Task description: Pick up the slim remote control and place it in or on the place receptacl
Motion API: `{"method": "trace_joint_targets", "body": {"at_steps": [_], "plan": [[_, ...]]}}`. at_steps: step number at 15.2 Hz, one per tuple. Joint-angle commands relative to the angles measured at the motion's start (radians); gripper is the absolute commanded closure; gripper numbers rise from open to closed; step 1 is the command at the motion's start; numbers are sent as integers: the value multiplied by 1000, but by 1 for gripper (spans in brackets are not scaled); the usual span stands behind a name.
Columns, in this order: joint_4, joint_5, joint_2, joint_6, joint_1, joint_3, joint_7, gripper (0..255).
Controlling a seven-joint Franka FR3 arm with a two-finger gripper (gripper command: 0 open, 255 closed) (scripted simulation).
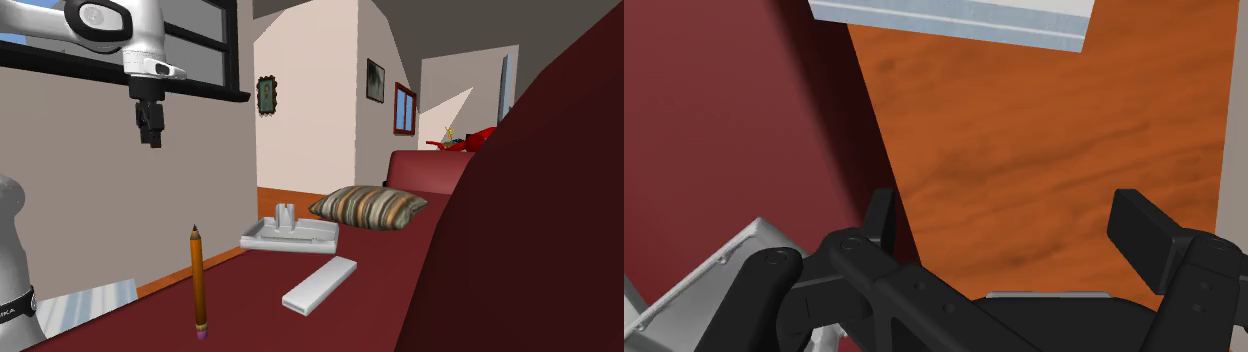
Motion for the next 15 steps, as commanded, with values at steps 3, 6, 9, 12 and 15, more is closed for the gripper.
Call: {"method": "trace_joint_targets", "body": {"at_steps": [3,6,9,12,15], "plan": [[-10,-25,35,41,-9,-33,-42,0],[-16,-59,95,103,-22,-82,-103,0],[-10,-87,167,165,-33,-131,-163,0],[7,-107,247,226,-42,-180,-223,0],[35,-118,335,284,-47,-227,-284,0]]}}
